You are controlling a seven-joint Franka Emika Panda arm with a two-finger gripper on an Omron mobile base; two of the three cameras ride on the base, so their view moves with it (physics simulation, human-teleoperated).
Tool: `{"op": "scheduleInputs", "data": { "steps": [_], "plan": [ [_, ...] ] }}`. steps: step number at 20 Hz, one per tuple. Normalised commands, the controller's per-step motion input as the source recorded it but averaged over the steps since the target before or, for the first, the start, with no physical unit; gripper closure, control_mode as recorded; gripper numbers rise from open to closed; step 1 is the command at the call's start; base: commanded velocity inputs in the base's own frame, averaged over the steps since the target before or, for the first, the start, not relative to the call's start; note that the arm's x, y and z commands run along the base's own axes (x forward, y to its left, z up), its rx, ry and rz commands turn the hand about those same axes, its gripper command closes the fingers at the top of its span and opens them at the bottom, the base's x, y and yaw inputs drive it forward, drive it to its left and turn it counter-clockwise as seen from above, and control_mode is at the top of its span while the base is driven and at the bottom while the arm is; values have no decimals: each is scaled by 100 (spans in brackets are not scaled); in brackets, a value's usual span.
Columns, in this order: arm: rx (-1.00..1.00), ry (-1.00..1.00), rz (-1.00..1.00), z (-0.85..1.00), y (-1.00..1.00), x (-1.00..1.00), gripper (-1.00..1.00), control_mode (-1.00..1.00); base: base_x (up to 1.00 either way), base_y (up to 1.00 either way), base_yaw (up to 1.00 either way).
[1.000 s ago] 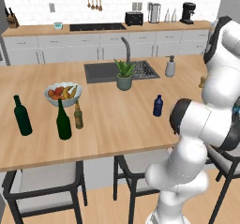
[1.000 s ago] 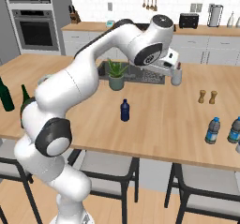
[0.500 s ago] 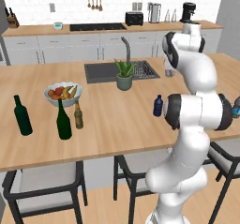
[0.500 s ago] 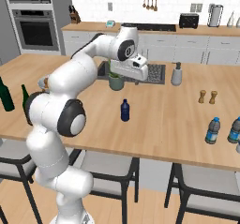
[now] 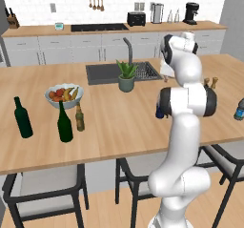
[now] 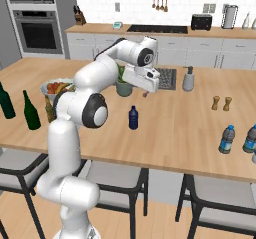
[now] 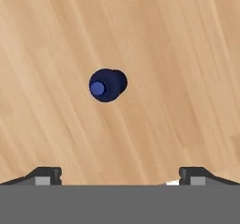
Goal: Move the plastic bottles in the middle to the plastics group, and the glass bottles in the middle to the glass group.
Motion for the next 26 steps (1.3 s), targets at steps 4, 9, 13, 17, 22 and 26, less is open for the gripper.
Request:
{"op": "scheduleInputs", "data": {
  "steps": [4,9,13,17,22,26],
  "plan": [
    [-26,8,0,-6,44,25,-100,-100,0,0,0],
    [1,-4,0,-16,2,0,-100,-100,0,0,0],
    [4,-13,5,-41,4,22,-100,-100,0,0,0],
    [0,-4,10,-26,10,-17,-100,-100,0,0,0],
    [0,-4,7,0,5,-4,-100,-100,0,0,0],
    [-9,-2,8,-25,4,-5,-100,-100,0,0,0]
  ]
}}
